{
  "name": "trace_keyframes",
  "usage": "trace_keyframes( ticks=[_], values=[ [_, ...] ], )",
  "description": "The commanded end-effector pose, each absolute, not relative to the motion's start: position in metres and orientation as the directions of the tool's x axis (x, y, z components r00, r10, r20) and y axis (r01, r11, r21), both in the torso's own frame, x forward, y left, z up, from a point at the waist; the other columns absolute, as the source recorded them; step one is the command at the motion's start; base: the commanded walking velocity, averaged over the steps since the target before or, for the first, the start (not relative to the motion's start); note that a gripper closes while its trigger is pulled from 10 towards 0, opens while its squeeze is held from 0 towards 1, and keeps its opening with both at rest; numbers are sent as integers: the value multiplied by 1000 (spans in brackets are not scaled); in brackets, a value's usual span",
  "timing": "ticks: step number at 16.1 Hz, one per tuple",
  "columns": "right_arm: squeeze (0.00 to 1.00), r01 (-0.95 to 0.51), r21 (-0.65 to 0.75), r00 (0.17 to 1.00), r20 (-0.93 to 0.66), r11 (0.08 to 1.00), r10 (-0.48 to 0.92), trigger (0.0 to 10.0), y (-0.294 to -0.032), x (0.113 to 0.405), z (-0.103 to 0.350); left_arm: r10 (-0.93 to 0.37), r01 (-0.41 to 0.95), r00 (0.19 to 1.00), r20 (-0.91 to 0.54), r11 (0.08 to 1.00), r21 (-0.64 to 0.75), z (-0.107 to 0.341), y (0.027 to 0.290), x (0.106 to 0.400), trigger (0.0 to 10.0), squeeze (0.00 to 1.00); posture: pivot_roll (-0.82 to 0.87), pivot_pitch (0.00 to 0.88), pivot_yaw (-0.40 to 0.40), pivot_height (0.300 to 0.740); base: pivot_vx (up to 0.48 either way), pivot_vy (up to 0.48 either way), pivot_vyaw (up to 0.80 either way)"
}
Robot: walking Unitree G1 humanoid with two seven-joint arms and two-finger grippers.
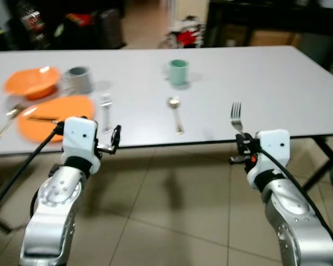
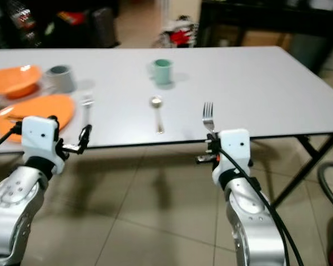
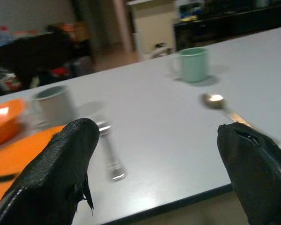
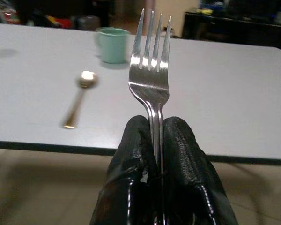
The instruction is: Setting the table
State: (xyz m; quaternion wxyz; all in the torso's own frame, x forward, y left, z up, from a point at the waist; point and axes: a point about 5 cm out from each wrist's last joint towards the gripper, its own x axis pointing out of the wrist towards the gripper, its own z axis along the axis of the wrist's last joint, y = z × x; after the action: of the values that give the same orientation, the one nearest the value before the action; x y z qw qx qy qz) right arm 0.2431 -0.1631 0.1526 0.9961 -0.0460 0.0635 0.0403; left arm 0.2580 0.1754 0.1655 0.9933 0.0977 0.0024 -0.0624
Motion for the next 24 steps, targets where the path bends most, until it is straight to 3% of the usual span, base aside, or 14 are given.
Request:
trace_keyframes(
  ticks=[1, 13, 24],
  values=[
    [0, -85, -87, 989, -129, 993, 74, 10000, -165, 246, 154, -146, 146, 989, -13, 970, 193, 167, 172, 259, 10000, 0, -88, 21, 14, 740, 304, 0, 0],
    [0, -157, -84, 977, -156, 984, 142, 10000, -159, 252, 150, -142, 141, 990, -6, 973, 182, 164, 167, 252, 10000, 0, -74, 0, -30, 740, 303, 0, 0],
    [0, -170, -73, 971, -183, 983, 154, 10000, -156, 254, 144, -151, 151, 988, -18, 968, 198, 164, 168, 249, 10000, 0, -63, 7, -8, 740, 294, 0, 0]
  ],
)
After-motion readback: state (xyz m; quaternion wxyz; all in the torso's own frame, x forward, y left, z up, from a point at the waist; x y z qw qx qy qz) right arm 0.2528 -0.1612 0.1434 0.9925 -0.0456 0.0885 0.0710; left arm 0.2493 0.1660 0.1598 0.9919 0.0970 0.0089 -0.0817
